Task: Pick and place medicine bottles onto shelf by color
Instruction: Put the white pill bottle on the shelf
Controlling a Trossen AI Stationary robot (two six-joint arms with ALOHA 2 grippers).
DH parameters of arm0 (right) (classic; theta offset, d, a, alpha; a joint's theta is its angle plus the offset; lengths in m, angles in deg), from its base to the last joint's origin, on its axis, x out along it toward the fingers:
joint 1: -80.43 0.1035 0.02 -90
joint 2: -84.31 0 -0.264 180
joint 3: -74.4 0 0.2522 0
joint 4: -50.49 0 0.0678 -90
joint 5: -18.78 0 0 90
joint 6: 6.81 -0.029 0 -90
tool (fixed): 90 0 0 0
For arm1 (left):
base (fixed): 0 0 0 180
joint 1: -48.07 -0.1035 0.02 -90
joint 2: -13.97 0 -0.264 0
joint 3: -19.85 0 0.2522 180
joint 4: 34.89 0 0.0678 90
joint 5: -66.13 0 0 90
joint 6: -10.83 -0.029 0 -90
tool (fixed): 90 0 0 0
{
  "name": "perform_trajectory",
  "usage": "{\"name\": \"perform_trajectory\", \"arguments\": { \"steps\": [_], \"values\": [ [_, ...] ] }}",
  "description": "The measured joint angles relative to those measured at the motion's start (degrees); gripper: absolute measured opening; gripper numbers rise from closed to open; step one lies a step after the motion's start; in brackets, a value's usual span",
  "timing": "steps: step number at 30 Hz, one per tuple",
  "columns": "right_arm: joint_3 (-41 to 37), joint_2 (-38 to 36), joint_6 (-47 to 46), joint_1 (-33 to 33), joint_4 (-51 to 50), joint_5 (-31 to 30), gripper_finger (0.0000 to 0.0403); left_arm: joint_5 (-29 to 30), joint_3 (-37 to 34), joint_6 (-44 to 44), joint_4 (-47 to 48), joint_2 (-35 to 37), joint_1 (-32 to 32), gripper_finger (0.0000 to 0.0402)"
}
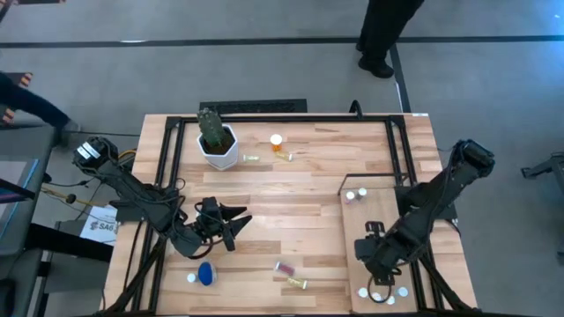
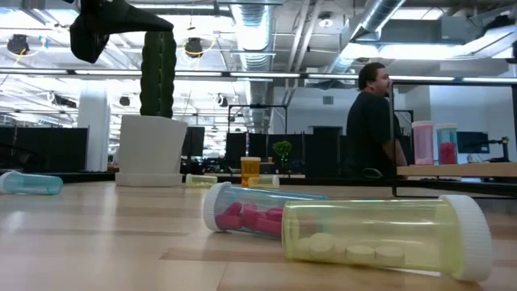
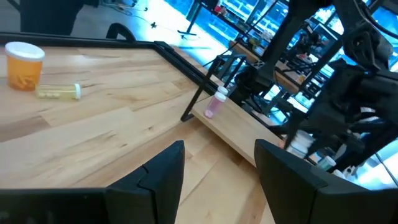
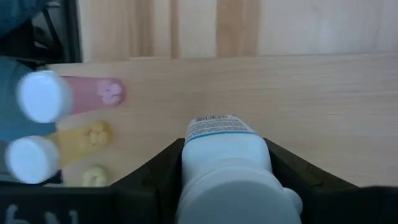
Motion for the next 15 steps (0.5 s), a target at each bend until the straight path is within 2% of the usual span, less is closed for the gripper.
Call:
{"name": "perform_trajectory", "arguments": {
  "steps": [8, 15],
  "values": [
    [0.0, 0.27, -7.75, 6.43, 1.98, -3.96, 0.0203, 0.01, 0.0, 0.6, 0.0, -0.01, -0.01, 0.0183],
    [0.03, 3.33, -10.78, 8.7, 3.57, -4.73, 0.0203, 0.15, 0.0, 0.93, 0.0, 0.0, -0.01, 0.0183]
  ]
}}
